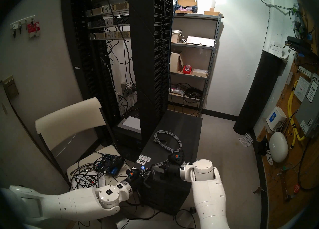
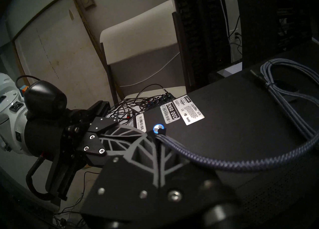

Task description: Insert the cable into the workstation's USB slot

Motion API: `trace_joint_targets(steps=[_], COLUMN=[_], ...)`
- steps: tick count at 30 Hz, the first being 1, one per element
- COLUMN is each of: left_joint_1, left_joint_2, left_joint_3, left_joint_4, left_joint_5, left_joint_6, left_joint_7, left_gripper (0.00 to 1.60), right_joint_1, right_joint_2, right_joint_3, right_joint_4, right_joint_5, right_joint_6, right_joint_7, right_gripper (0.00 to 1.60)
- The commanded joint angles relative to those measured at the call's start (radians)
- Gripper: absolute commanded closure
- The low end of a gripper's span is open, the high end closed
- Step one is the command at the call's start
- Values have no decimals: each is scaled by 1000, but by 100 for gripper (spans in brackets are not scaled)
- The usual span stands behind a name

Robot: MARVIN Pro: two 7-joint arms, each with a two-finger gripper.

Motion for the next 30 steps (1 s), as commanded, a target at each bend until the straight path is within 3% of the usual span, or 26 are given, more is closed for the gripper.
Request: trace_joint_targets(steps=[1,17,18,19,20,21,25,29,30], left_joint_1=[-5,8,8,10,10,10,15,16,15], left_joint_2=[11,-6,-8,-12,-12,-16,-24,-28,-28], left_joint_3=[-10,-15,-15,-17,-17,-17,-22,-24,-23], left_joint_4=[-45,-35,-34,-31,-31,-29,-24,-27,-27], left_joint_5=[-2,-3,-4,-6,-6,-8,-18,-26,-26], left_joint_6=[-6,-53,-56,-66,-66,-73,-95,-104,-105], left_joint_7=[6,18,18,21,21,22,27,29,29], left_gripper=[160,160,160,160,160,160,160,160,160], right_joint_1=[16,15,13,11,11,8,7,9,8], right_joint_2=[3,-18,-18,-18,-18,-20,-21,-22,-23], right_joint_3=[9,20,22,23,23,31,39,47,48], right_joint_4=[-10,-6,-7,-8,-8,-6,1,11,11], right_joint_5=[17,47,47,47,47,54,62,67,66], right_joint_6=[0,-6,-6,-6,-6,-10,-16,-21,-23], right_joint_7=[17,74,75,77,77,80,88,100,100], right_gripper=[160,157,134,120,120,100,78,82,66])
